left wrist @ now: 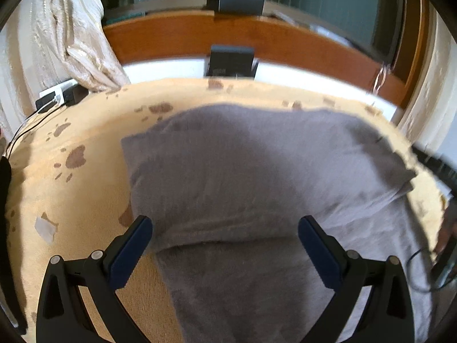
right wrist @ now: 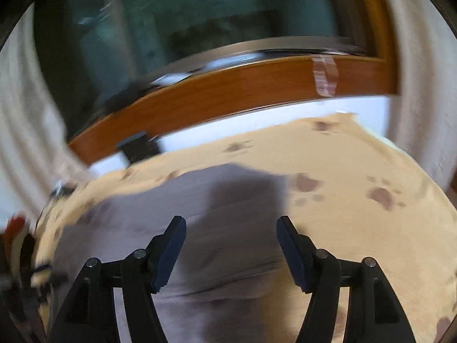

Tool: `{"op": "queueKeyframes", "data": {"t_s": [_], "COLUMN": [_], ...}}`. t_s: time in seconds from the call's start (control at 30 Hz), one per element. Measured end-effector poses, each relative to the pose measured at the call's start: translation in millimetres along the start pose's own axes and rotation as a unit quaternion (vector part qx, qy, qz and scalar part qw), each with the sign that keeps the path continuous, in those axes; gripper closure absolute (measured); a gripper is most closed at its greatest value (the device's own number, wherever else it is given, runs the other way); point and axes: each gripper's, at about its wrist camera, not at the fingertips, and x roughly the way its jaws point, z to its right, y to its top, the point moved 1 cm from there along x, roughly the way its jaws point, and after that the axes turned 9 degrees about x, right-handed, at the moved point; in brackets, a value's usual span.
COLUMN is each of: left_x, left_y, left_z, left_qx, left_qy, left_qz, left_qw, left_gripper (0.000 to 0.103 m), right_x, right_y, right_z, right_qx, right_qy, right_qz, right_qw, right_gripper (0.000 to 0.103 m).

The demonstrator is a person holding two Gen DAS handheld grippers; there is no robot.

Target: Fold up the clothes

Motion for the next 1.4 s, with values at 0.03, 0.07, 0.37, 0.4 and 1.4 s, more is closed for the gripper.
{"op": "queueKeyframes", "data": {"t_s": [0.03,0.07,0.37,0.4,1.4], "left_x": [-2,0,23,24,29], "left_y": [1,1,-6,-6,-7], "left_z": [-1,-2,8,8,13], "left_qx": [-0.002,-0.004,0.032,0.033,0.047], "left_qy": [-0.005,-0.010,0.018,0.018,0.038], "left_qz": [0.007,0.001,-0.053,-0.054,-0.069], "left_qw": [1.0000,0.9999,0.9979,0.9978,0.9958], "left_gripper": [0.001,0.001,0.001,0.001,0.001], "right_x": [6,12,38,39,44], "right_y": [-3,-7,-23,-24,-35], "right_z": [-7,-13,-41,-43,-55], "right_qx": [-0.015,-0.029,-0.112,-0.120,-0.169], "right_qy": [0.003,0.006,-0.024,-0.030,-0.030], "right_qz": [-0.015,-0.030,-0.090,-0.090,-0.114], "right_qw": [1.000,0.999,0.989,0.988,0.979], "right_gripper": [0.035,0.035,0.035,0.034,0.001]}}
